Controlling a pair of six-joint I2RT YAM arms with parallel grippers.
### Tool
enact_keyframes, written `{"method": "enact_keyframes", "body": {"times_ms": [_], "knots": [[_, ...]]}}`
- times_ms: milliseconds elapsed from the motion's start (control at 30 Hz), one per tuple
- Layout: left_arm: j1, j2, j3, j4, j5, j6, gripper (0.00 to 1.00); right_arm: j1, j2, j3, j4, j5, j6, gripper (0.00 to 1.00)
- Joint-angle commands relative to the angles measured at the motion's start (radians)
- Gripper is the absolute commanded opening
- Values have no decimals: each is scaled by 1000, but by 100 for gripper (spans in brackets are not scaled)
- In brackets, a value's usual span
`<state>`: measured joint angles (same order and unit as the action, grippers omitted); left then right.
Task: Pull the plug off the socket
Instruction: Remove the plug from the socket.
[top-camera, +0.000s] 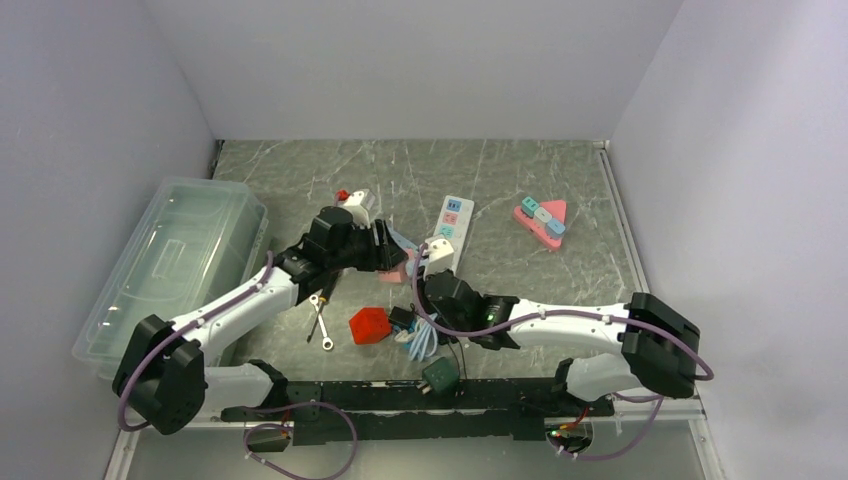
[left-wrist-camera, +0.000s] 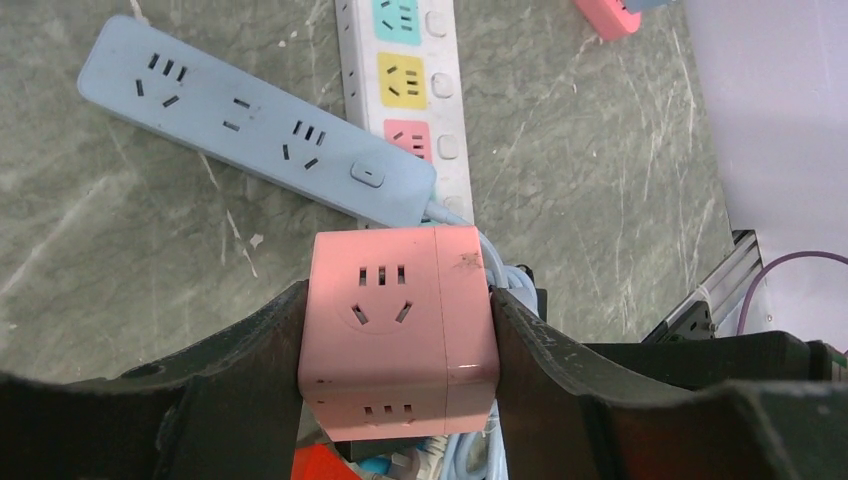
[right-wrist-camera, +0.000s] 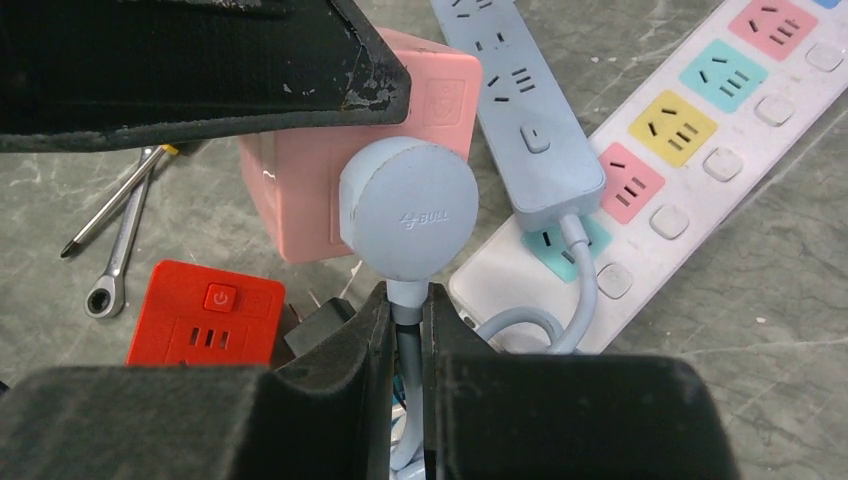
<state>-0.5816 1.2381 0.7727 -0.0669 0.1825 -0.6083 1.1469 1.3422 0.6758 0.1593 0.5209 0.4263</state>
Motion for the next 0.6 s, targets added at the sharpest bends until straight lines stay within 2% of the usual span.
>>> {"method": "enact_keyframes", "body": {"times_ms": [0,300,467,567], "knots": [[37,-18,4,-40,-209,149,0,-22,-85,36,-27,90,-27,0],[39,-12,28,1,-157,-14,0,-14,-13,6,12,16,43,0],[54,-21,52,-8,-134,-30,0,-6,-18,-3,10,30,57,0],[107,-26,53,-2,-72,-46,0,-7,-49,5,-9,59,22,0]]}}
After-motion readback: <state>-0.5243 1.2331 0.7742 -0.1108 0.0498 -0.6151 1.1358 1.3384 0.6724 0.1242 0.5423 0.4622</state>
